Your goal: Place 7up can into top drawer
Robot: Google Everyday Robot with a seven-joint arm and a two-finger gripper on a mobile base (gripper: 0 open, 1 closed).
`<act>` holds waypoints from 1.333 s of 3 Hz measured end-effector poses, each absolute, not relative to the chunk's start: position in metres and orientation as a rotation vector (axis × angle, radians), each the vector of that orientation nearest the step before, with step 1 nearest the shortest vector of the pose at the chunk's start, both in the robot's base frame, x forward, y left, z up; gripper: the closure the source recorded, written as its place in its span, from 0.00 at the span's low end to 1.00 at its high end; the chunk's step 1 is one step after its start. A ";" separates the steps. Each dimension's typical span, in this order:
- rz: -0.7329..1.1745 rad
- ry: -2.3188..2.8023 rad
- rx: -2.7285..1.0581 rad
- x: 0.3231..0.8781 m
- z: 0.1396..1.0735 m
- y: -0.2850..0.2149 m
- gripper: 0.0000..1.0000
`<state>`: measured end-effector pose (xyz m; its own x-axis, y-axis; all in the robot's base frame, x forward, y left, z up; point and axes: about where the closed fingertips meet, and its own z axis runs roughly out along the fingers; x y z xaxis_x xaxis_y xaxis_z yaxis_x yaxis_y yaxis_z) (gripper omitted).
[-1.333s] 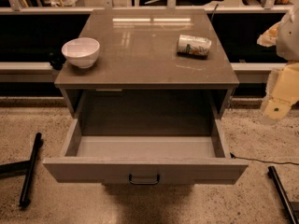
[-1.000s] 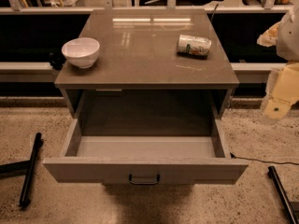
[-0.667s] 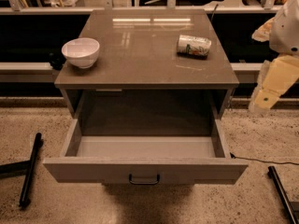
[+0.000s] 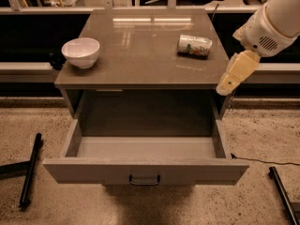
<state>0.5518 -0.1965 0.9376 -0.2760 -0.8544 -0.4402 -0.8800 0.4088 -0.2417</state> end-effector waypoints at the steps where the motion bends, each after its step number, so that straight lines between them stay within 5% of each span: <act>1: 0.067 2.164 -1.472 0.552 0.937 -0.196 0.00; 2: 0.057 2.139 -1.471 0.567 0.930 -0.196 0.00; 4: 0.125 2.012 -1.518 0.699 0.882 -0.192 0.00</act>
Offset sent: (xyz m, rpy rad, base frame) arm 0.0365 -0.0007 -0.0183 0.0110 -0.0554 0.0132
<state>0.6986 -0.1919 0.8817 -0.1581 -0.8417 -0.5162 -0.8993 0.3387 -0.2768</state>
